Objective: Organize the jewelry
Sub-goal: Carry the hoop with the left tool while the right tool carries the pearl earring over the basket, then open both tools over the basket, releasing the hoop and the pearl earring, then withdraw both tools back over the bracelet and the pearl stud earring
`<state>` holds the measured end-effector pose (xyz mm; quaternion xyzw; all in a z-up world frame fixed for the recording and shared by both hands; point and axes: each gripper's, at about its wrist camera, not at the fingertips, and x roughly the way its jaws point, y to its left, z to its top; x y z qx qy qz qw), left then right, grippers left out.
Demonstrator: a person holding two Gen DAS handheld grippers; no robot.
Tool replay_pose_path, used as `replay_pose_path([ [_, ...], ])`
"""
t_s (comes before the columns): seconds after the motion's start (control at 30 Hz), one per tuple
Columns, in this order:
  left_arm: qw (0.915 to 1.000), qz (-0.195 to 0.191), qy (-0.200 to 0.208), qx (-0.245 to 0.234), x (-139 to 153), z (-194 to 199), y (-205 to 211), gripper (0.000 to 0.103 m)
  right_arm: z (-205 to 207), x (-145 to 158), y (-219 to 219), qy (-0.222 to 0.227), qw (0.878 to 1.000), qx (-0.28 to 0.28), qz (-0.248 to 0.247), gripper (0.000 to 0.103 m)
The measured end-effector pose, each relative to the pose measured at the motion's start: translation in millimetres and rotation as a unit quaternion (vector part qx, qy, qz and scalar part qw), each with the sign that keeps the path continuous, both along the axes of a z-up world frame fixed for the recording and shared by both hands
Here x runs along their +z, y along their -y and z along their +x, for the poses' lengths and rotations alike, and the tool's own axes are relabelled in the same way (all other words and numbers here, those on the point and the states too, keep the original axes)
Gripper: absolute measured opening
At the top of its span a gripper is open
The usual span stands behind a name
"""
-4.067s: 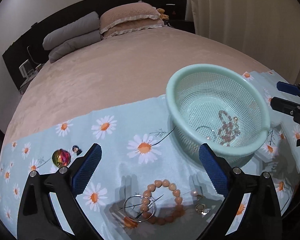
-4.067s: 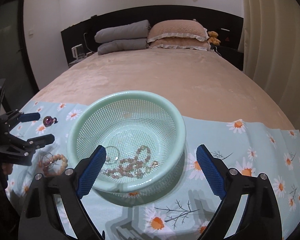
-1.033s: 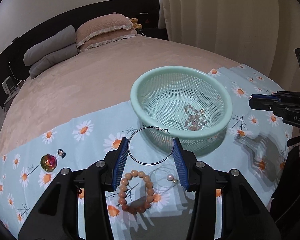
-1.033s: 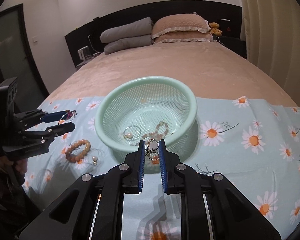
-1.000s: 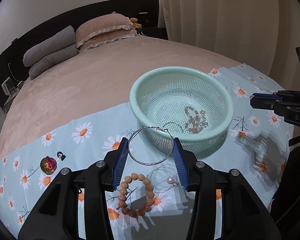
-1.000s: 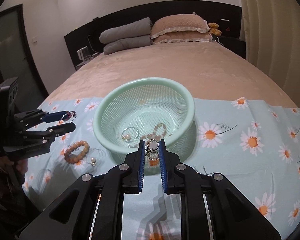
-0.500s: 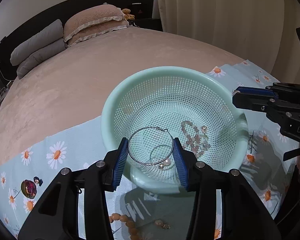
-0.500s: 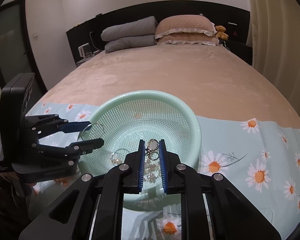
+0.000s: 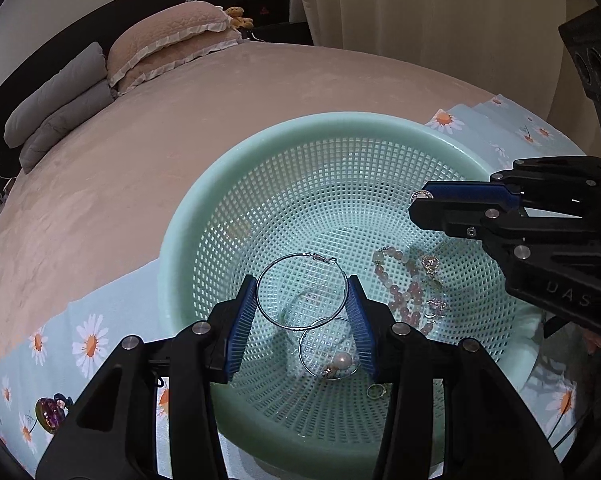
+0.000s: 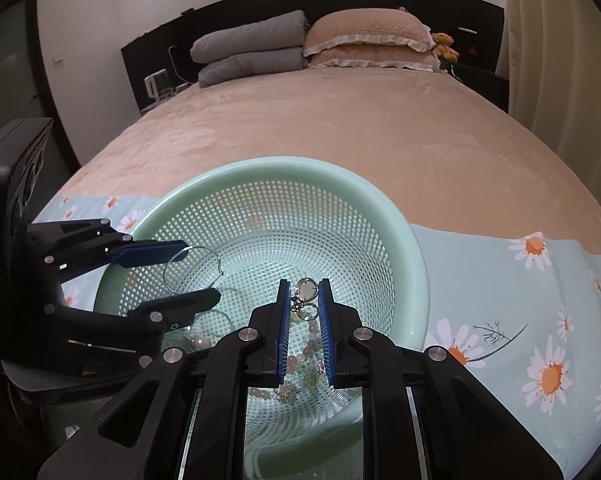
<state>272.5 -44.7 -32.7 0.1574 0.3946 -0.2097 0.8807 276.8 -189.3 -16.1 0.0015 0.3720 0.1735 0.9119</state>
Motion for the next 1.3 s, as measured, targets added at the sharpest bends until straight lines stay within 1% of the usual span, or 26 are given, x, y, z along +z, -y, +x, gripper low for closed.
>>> replay_pose_path([
  [0.07, 1.0, -0.004, 0.003, -0.006, -0.3, 0.0, 1.1, 0.047, 0.8, -2.2, -0.2, -0.003, 1.0, 0.001, -0.004, 0.014],
  [0.13, 1.0, 0.001, 0.008, 0.0, -0.1, -0.1, 1.6, 0.049, -0.8, -0.2, -0.4, 0.002, 1.0, -0.005, -0.004, 0.015],
  [0.17, 0.9999, 0.004, 0.015, 0.004, 1.3, -1.6, 0.8, 0.056, -0.7, 2.6, 0.1, 0.004, 1.0, -0.014, -0.006, 0.015],
  [0.2, 0.9997, 0.005, 0.023, 0.01, 4.0, -3.8, -1.2, 0.067, -2.7, 6.9, 2.7, 0.011, 0.999, -0.028, -0.01, 0.021],
  [0.23, 0.9994, 0.001, 0.032, 0.011, 8.3, -7.0, -4.2, 0.071, -5.0, 12.9, 6.7, 0.022, 0.999, -0.043, -0.01, 0.029],
  [0.27, 0.999, -0.005, 0.041, 0.015, 13.4, -10.5, -8.0, 0.079, -8.4, 19.4, 11.7, 0.035, 0.998, -0.057, -0.006, 0.053],
  [0.3, 0.9986, -0.012, 0.049, 0.015, 19.4, -14.3, -11.9, 0.086, -13.3, 26.6, 16.2, 0.05, 0.996, -0.067, 0.002, 0.073],
  [0.37, 0.997, -0.015, 0.072, 0.024, 31.3, -21.3, -19.3, 0.096, -19.8, 38.7, 23.3, 0.075, 0.994, -0.08, 0.012, 0.077],
  [0.4, 0.996, -0.017, 0.083, 0.029, 37.3, -24.7, -22.9, 0.097, -20.4, 43.1, 25.2, 0.077, 0.993, -0.083, 0.013, 0.083],
  [0.43, 0.9954, -0.02, 0.088, 0.032, 42.9, -27.3, -26.4, 0.097, -21.5, 46.1, 26.3, 0.079, 0.993, -0.087, 0.014, 0.085],
  [0.57, 0.9944, -0.031, 0.087, 0.051, 58.0, -34.2, -40.1, 0.097, -26.7, 51.0, 25.7, 0.071, 0.994, -0.087, 0.013, 0.085],
  [0.7, 0.9945, -0.033, 0.076, 0.064, 62.8, -44.1, -55.9, 0.097, -39.2, 56.3, 18.8, 0.067, 0.995, -0.077, 0.002, 0.085],
  [0.87, 0.9946, -0.026, 0.063, 0.078, 62.0, -63.7, -76.4, 0.097, -63.4, 66.3, 10.2, 0.073, 0.995, -0.064, -0.012, 0.086],
  [1.03, 0.9926, -0.033, 0.053, 0.104, 61.1, -84.1, -101.0, 0.097, -86.8, 68.7, 1.2, 0.071, 0.996, -0.049, -0.023, 0.086],
  [1.17, 0.9915, -0.02, 0.043, 0.121, 54.9, -98.6, -115.6, 0.097, -103.4, 64.0, -9.3, 0.062, 0.997, -0.038, -0.037, 0.086],
  [1.3, 0.9905, -0.024, 0.027, 0.133, 44.9, -113.1, -131.1, 0.097, -118.0, 54.8, -23.0, 0.051, 0.996, -0.018, -0.069, 0.086],
])
